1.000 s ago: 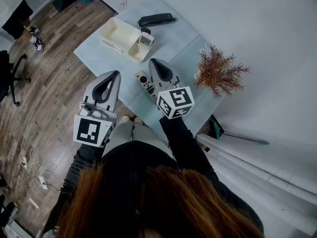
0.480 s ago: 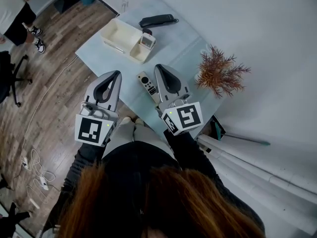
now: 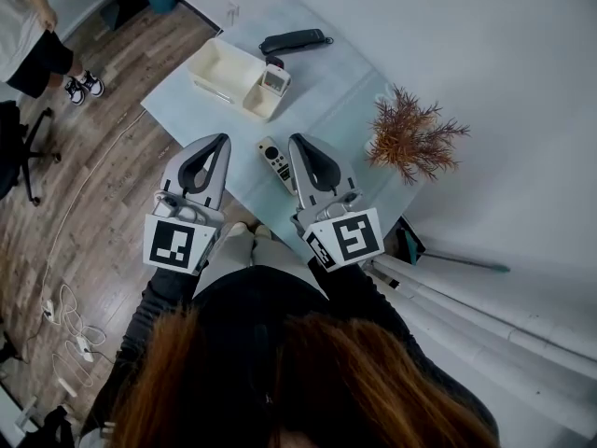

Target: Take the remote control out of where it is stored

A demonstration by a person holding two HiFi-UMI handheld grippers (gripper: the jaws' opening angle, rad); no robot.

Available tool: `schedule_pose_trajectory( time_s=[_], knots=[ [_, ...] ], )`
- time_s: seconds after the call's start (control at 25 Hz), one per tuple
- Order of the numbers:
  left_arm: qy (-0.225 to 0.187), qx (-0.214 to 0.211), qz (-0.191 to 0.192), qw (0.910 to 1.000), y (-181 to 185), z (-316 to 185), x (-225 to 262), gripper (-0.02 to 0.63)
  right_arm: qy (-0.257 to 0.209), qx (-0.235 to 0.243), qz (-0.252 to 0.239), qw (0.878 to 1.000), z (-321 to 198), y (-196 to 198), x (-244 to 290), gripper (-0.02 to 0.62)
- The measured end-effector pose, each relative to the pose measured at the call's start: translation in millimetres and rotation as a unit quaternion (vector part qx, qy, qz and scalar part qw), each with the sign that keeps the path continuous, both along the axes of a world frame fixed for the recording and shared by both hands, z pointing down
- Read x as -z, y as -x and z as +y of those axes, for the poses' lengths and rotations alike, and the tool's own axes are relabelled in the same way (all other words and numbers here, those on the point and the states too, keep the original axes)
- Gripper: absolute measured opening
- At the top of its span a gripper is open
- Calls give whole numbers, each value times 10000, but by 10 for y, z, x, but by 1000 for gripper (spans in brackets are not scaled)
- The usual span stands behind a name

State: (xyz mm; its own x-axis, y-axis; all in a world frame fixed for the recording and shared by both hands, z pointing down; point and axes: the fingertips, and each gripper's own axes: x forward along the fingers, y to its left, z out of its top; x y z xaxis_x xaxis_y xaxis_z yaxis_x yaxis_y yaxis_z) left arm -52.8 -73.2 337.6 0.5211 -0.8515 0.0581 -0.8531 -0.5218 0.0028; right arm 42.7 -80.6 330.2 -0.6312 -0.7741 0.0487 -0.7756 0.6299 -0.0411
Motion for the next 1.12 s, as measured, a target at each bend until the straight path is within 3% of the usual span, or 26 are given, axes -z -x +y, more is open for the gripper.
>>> schedule_pose_trajectory(
  time_s=[1.12],
  knots=[
    [-20,17,37,10000,-5,-28,14,9,184,-91,127,9997,-265,9,-244,17]
  ],
)
